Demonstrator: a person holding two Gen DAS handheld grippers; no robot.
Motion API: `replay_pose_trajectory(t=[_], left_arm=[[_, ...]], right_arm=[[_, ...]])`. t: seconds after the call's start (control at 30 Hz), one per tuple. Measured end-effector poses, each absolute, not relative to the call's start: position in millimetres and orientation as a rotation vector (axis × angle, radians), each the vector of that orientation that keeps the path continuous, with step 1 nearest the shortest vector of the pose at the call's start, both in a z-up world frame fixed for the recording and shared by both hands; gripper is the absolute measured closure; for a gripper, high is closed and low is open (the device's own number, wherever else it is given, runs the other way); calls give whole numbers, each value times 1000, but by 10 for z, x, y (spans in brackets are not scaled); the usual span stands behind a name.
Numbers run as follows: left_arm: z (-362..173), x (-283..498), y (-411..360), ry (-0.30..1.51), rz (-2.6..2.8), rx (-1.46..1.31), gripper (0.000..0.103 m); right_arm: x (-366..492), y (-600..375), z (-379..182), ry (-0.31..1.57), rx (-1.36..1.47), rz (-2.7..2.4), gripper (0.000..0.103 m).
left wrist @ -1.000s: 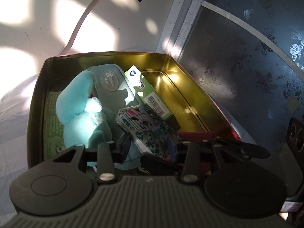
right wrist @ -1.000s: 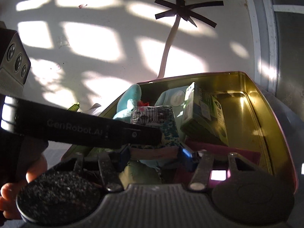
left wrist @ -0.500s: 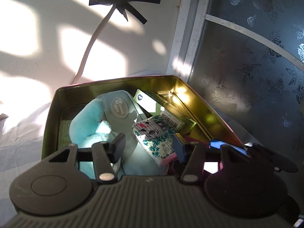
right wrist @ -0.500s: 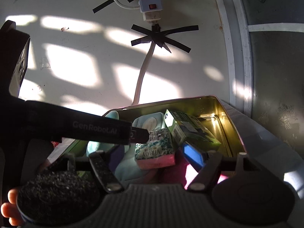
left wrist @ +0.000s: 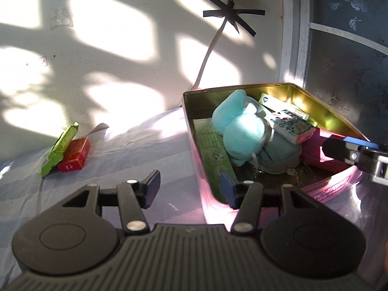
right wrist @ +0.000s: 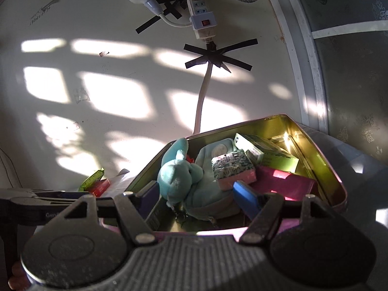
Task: Organize objects
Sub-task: 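Carry the tissue pack over the pink tin and release it inside, then move the right gripper to the green wet-wipe pack and grasp it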
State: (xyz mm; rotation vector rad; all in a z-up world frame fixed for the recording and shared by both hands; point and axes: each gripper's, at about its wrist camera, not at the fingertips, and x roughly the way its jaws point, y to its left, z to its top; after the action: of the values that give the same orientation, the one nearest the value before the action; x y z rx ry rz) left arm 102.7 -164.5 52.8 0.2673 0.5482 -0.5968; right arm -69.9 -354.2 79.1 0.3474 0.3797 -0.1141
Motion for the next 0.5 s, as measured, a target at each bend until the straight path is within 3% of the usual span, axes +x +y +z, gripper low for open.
replay_pose_trajectory(t=[0.5], left_arm=[[131,1561,-434,613,-349,221,45]], right_arm=[[-205,-2345,914,466,182,123,33]])
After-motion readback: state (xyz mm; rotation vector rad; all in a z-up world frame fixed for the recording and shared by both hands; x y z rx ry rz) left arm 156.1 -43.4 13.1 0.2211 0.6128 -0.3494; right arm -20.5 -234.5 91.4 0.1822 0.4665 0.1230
